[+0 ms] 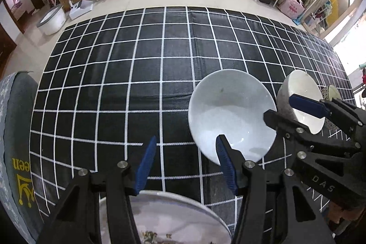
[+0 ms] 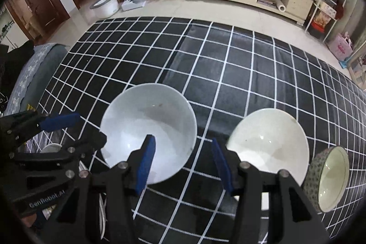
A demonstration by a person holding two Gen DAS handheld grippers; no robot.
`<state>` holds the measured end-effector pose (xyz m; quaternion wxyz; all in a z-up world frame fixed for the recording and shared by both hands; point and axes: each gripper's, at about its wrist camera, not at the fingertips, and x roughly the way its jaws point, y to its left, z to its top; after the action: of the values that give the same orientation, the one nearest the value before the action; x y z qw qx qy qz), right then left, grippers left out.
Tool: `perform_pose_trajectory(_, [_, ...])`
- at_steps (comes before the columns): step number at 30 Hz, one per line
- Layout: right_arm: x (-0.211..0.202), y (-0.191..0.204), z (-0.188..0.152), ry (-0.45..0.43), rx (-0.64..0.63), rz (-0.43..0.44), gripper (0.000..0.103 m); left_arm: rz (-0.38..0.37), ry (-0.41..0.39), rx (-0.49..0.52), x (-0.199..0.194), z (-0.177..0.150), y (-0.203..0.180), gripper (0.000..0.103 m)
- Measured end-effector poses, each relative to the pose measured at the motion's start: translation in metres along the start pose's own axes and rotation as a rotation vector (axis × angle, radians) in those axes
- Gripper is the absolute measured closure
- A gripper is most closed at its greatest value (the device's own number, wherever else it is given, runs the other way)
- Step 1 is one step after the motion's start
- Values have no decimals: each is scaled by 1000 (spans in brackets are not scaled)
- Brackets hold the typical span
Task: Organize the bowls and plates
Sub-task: 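Move both tools toward the white bowl with the red logo, then grip the rim of the red-logo white bowl with the left tool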
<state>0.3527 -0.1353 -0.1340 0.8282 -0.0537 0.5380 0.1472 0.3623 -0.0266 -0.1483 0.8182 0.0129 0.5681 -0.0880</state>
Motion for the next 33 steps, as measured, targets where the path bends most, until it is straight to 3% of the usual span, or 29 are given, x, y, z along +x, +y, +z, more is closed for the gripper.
perform_pose_trajectory(3, [3, -1, 1, -2, -15, -4, 48, 2, 1, 20, 7, 2, -5, 51])
perform_pose_trajectory(4, [5, -1, 2, 1, -19, -3, 52, -2, 0, 18, 9, 3, -5, 53])
perform_pose_trajectory(8, [16, -3, 4, 32, -27, -8, 65, -10, 25, 15, 21, 6, -6, 73])
perform_pose_trajectory(10, [21, -5, 4, 49, -17, 0, 68, 2, 41, 17, 28, 7, -6, 77])
perform_pose_trajectory(14, [32, -7, 0, 78, -1, 9, 88, -15, 54, 2, 35, 8, -5, 86])
perform_pose_trajectory(18, [32, -7, -3, 58, -1, 11, 89, -16, 55, 20, 37, 8, -10, 91])
perform_pose_trajectory(24, [24, -9, -11, 51, 19, 4, 90, 0, 62, 42, 36, 4, -17, 92])
perform_pose_trajectory(33, [-21, -3, -33, 2, 47, 8, 90, -16, 6, 75, -8, -22, -28, 92])
